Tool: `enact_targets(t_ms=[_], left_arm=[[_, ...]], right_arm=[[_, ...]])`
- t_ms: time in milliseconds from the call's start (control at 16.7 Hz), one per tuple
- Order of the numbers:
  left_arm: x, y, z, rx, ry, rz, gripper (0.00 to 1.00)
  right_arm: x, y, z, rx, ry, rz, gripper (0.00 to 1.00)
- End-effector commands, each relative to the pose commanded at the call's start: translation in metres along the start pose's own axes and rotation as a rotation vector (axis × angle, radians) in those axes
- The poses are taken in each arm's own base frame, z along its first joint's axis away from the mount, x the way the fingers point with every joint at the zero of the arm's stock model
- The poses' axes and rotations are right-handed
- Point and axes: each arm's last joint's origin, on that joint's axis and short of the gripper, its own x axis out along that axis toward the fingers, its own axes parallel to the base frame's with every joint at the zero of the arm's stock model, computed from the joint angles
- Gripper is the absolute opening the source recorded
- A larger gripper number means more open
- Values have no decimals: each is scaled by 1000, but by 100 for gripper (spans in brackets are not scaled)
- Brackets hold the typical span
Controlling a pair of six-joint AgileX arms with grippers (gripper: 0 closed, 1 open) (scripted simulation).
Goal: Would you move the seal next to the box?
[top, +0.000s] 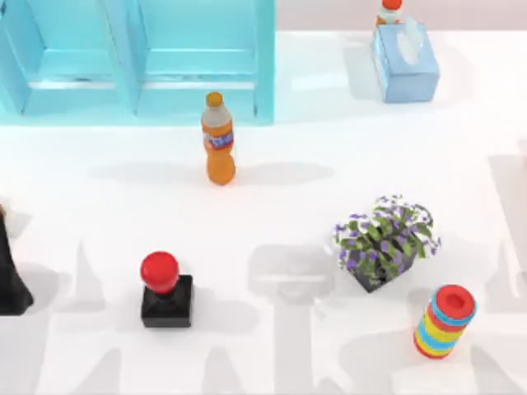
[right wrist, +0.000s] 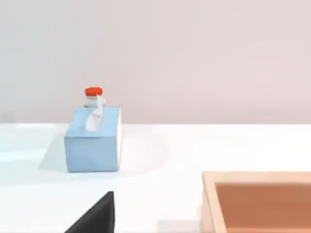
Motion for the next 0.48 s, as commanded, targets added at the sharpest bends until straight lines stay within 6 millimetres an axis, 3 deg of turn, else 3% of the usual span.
enact_targets(t_ms=[240, 480], left_arm=[[0, 0, 0, 0, 0, 0, 100], [0, 0, 0, 0, 0, 0, 100]], right_arm=[[0, 1, 4, 9, 18, 16, 100], [4, 11, 28, 68, 148, 106, 100]])
